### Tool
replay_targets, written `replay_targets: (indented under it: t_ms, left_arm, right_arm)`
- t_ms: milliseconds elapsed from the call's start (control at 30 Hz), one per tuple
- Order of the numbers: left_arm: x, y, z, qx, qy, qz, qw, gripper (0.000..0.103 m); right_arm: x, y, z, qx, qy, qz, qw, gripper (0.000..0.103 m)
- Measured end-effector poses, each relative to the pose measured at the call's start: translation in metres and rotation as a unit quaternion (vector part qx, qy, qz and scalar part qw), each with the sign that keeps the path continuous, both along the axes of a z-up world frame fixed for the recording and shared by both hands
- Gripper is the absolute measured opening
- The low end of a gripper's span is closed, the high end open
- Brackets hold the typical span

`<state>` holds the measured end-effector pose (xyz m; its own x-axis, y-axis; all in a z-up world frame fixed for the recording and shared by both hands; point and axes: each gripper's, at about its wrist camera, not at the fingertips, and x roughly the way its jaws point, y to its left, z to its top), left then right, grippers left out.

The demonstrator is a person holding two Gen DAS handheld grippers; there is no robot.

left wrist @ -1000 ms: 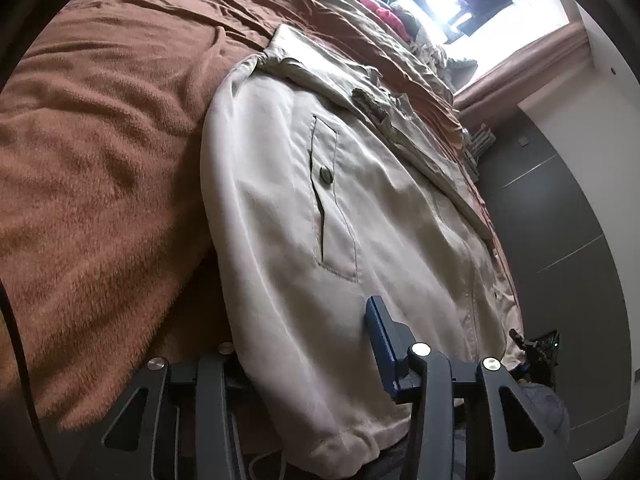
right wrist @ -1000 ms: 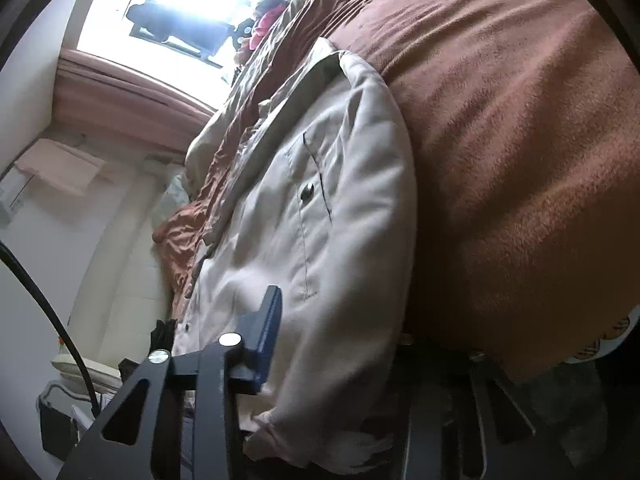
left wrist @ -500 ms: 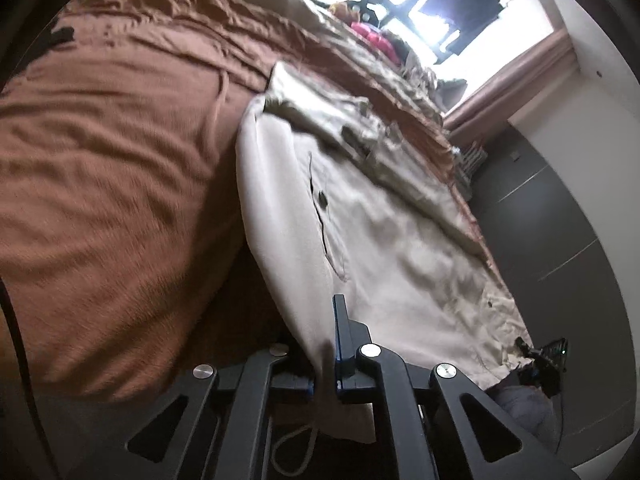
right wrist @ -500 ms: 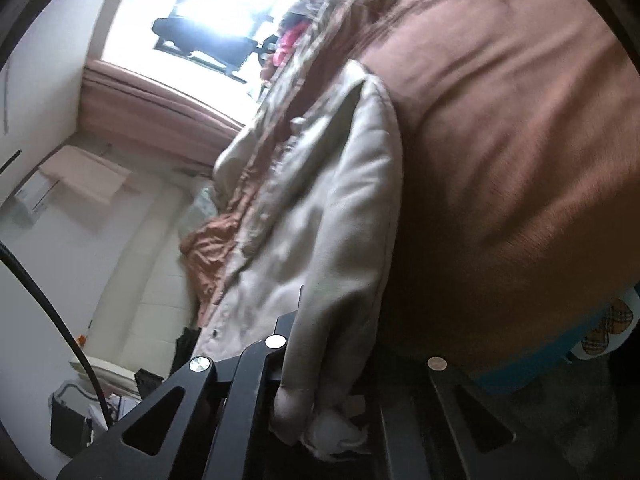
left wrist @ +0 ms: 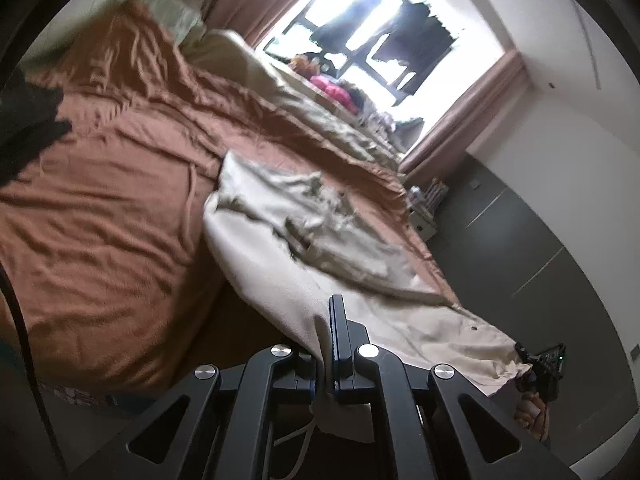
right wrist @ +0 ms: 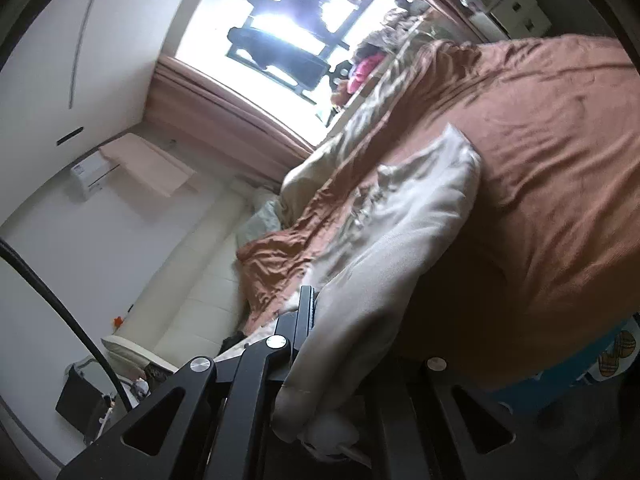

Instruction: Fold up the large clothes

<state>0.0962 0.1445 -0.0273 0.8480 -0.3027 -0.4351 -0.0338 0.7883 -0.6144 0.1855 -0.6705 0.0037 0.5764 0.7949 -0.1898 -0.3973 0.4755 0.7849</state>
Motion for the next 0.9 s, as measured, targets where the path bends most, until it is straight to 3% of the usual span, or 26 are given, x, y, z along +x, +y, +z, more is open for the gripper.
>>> replay_targets:
  t_ms: [367, 533, 700, 900]
  left_arm:
    - [-0.057, 0.000, 0.064, 0.011, -0.070, 0.011, 0.9974, 0.004]
    - [-0.076, 0.000, 0.074, 0.005, -0.086, 0.016, 0.9961, 0.004]
    - [-0.065, 0.004, 0.072, 0.010, -0.083, 0.021, 0.9963, 0.004]
    - [-0.024, 0.014, 0.079, 0.006, -0.082, 0.025, 0.9963, 0.004]
  right_arm:
    - [-0.055, -0.017, 0.014, 0.003, -0.041, -0.013, 0.999, 0.001]
    - [-0.060, -0.019, 0.013, 0.004, -0.048, -0.027, 0.998, 0.001]
    - [-0.042, -0.012, 0.012, -0.019, -0.050, -0.033, 0.998, 0.001]
    - [-0.013, -0.005, 0.033, -0.032, -0.051, -0.042, 0.997, 0.001]
